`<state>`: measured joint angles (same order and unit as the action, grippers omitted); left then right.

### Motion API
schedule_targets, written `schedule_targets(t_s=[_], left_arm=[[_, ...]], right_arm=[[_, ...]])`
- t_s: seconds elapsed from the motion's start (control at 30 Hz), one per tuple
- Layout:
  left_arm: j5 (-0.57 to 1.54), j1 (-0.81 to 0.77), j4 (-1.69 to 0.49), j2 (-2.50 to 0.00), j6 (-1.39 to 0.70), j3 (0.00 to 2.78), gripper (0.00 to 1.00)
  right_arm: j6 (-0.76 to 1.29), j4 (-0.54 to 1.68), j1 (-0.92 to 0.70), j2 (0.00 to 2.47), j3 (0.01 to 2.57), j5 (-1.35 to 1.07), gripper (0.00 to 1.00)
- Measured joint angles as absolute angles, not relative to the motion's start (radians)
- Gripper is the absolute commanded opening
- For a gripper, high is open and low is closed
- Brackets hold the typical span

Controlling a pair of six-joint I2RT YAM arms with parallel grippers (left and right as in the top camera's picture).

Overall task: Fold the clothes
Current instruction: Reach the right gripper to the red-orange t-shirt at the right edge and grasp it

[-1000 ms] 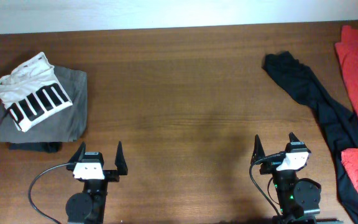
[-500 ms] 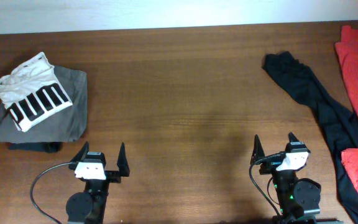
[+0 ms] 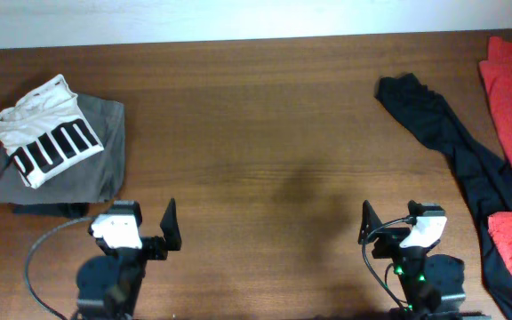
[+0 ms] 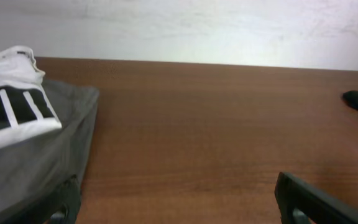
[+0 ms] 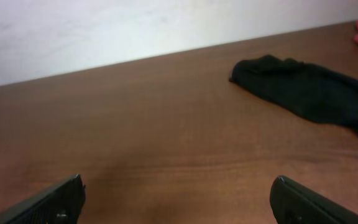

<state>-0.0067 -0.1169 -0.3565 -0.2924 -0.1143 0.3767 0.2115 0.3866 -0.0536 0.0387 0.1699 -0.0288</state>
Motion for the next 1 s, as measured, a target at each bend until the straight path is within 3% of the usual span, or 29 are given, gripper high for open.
schedule_targets(t_s=[0.2, 0.47, 0.73, 1.0], left_arm=[[-0.007, -0.117, -0.476, -0.545, -0.067, 0.604, 0.99], [-0.007, -0.117, -0.711, -0.847, -0.019, 0.89, 0.99], [0.011, -0.117, -0.801, -0.973, -0.015, 0.965, 0.99], [0.027, -0.117, -0.801, -0.98, -0.015, 0.965, 0.99]], right_arm=[[0.215, 0.584, -0.054, 0.165, 0.384, -0.029, 0.99], [0.213, 0.789, -0.053, 0.537, 0.689, -0.022, 0.99], [0.181, 0.81, -0.038, 0.844, 0.924, 0.065, 0.99], [0.242, 0.785, 0.256, 1.121, 0.967, 0.31, 0.99]])
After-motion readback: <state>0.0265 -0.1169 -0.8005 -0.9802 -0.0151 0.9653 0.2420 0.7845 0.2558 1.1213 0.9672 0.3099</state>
